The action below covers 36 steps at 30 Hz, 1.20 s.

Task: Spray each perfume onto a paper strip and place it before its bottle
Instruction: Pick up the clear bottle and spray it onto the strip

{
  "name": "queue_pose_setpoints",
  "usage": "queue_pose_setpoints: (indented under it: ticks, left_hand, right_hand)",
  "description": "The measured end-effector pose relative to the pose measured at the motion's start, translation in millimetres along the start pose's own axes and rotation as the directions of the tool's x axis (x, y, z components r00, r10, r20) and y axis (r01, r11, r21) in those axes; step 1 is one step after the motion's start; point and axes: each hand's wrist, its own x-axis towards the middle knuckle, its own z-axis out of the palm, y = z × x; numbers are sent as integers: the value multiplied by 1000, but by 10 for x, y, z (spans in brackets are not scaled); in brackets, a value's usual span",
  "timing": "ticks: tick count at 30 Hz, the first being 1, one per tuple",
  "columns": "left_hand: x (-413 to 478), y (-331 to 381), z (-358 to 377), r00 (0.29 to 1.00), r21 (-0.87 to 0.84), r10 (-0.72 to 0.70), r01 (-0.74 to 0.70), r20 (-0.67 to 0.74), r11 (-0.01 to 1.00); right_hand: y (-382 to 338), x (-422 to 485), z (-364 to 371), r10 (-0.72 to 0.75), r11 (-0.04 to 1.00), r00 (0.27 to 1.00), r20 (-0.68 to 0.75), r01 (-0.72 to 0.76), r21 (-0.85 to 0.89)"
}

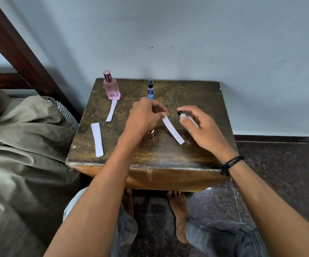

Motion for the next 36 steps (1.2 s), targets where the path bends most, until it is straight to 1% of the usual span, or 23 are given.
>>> queue_pose_setpoints:
  ticks: [3, 6, 11, 14, 22, 27, 31, 36]
  left_hand:
    - [1, -13, -14, 1000, -30, -11, 11, -5, 999]
    - [3, -31, -23, 1000, -74, -29, 29, 3, 997]
    - [9, -35, -28, 999, -90, -36, 37, 19, 995]
    - [5, -22, -43, 999, -106, -40, 43, 30, 993]
    - [9, -27, -40, 998, -108, -45, 49, 36, 993]
    - [13, -39, -37, 998, -108, -54, 58, 43, 992]
    - [1, -29, -29, 998, -100, -49, 53, 51, 994]
    - [-7, -25, -22, 998, -102, -39, 43, 45, 994]
  right_hand:
    - [35, 0, 44, -67, 991, 997, 23, 69, -112]
    - [42, -11, 78, -138, 973, 989, 58, 146, -180]
    - [87, -13, 137, -196, 925, 977, 81, 211, -314]
    - [84, -19, 156, -228, 912, 971, 78, 241, -333]
    - [106, -10, 156, -240, 908, 969, 63, 247, -339]
    - [98, -6, 147, -194, 941, 981, 24, 193, -277]
    - [111, 61, 92, -105, 990, 994, 8, 105, -95]
    - [30, 61, 9, -30, 996, 999, 27, 28, 79]
